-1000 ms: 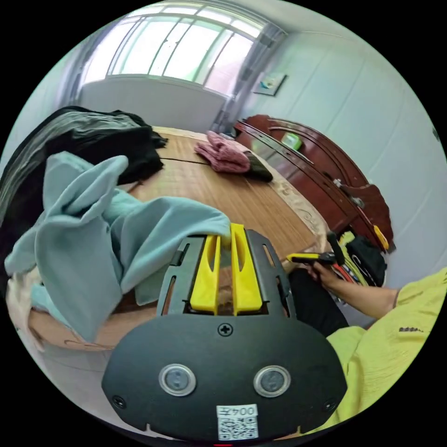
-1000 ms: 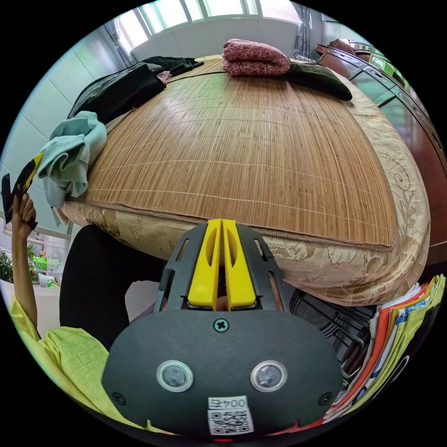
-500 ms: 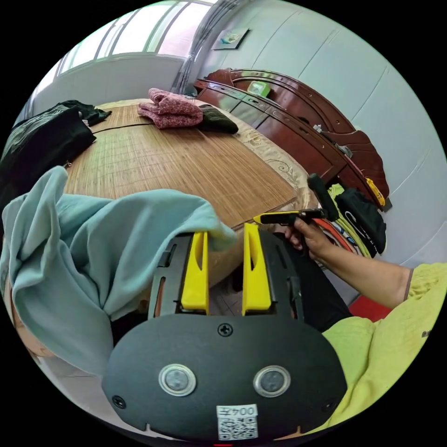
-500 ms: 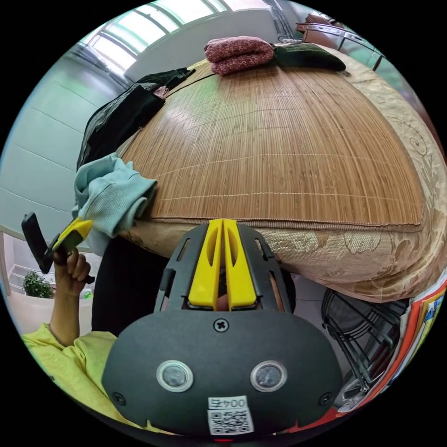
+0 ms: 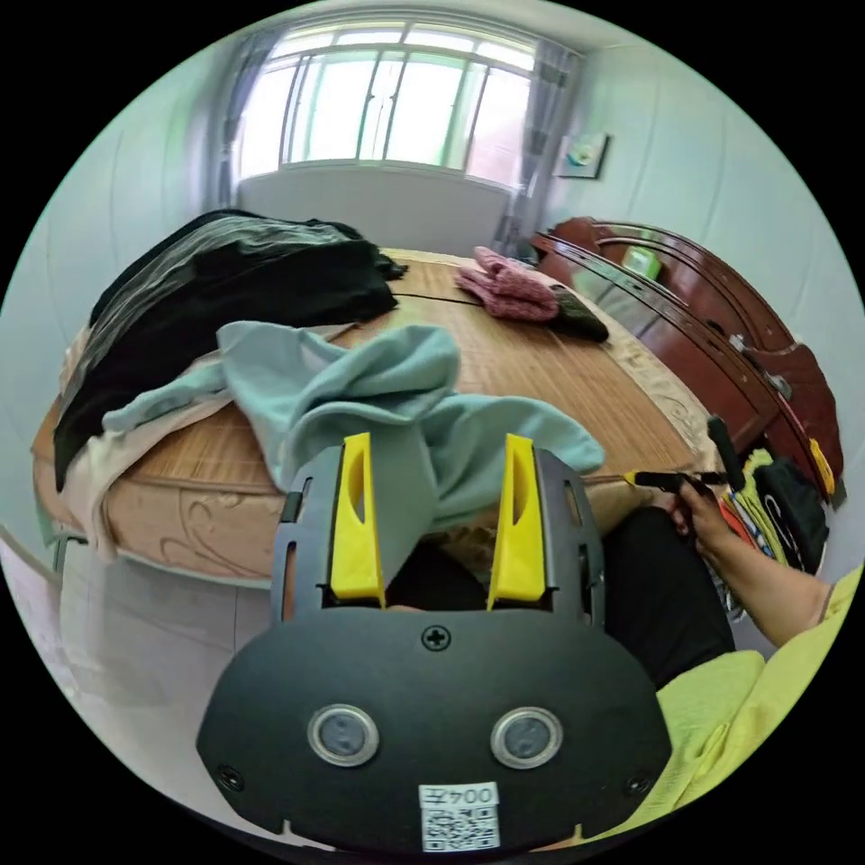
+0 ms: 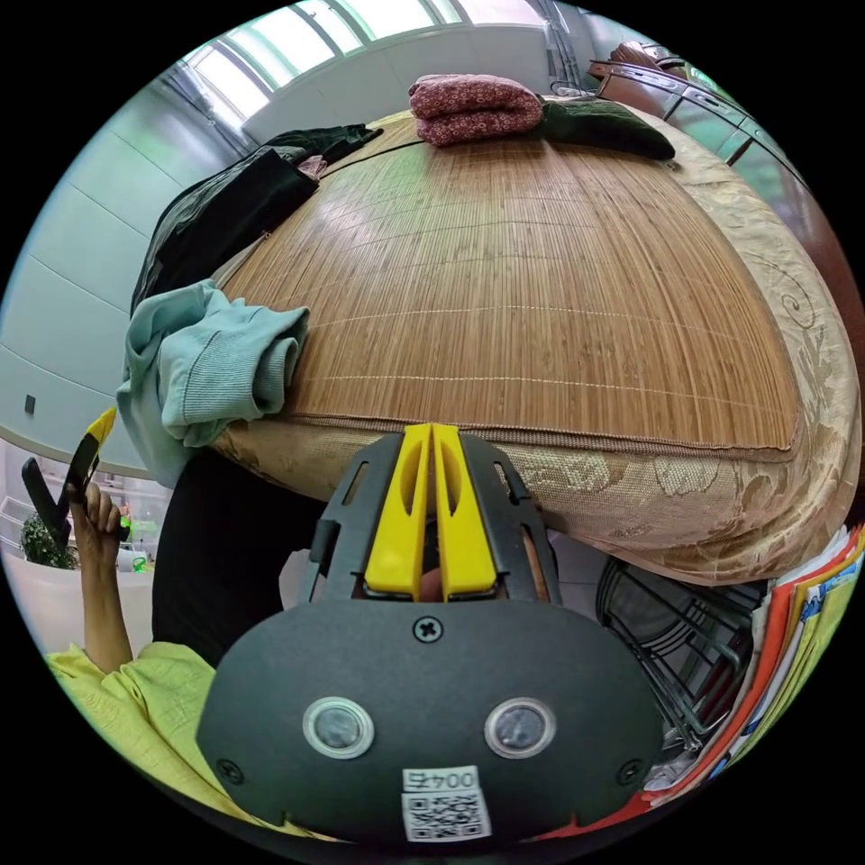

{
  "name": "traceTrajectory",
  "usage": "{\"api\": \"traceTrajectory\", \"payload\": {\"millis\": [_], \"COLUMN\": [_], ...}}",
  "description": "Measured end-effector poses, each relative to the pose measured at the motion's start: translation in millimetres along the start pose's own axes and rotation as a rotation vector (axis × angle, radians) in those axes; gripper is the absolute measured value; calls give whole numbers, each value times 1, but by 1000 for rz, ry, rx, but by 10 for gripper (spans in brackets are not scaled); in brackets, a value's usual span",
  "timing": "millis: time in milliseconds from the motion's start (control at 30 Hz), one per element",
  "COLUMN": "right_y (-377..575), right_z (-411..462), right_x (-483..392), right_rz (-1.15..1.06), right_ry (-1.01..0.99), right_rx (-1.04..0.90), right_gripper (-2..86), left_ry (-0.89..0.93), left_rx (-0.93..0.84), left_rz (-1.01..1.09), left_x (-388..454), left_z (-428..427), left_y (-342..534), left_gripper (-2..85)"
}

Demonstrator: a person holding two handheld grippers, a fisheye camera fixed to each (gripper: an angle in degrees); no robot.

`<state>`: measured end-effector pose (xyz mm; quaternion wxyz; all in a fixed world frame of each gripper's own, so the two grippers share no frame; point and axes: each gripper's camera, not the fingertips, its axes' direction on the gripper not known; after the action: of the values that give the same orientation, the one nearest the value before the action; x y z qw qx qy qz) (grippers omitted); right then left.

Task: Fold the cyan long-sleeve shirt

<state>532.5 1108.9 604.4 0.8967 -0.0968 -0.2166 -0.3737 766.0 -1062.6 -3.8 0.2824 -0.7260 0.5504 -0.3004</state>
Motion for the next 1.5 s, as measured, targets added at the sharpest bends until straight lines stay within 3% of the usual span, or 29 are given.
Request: {"api": "traceTrajectory", "payload": {"millis": [300,500,633,733,767,933,1167,1267,1400,1500], "right_y": [0,0,0,0,0,-1,8,20,35,30], "right_z": [8,15,18,20,20,23,14,-11,-39,-47], "right_x": [-11,-26,-26,-20,-18,-15,-22,-18,-29,-55], "right_rz": [-9,-43,-33,-12,-9,-20,-109,-88,-109,-190], "right_ry": [29,99,88,42,31,-6,-165,-337,-528,-551], "right_rx": [-2,-5,-7,-11,-13,-27,10,134,278,249], "right_gripper": [-5,-4,-3,-1,1,48,159,179,223,244], "left_ry": [-44,-110,-19,87,77,38,314,442,436,491], "left_rx": [-26,157,7,-84,-80,-68,16,-42,-130,-174], "left_rz": [-184,-265,-269,-278,-254,-70,106,199,247,175], "left_x": [-45,-46,-56,-62,-58,-27,41,76,101,94], "left_z": [20,-5,20,41,41,34,23,44,85,113], "left_y": [32,49,58,63,63,45,15,8,14,21], "left_gripper": [193,189,175,97,46,23,15,14,14,14]}}
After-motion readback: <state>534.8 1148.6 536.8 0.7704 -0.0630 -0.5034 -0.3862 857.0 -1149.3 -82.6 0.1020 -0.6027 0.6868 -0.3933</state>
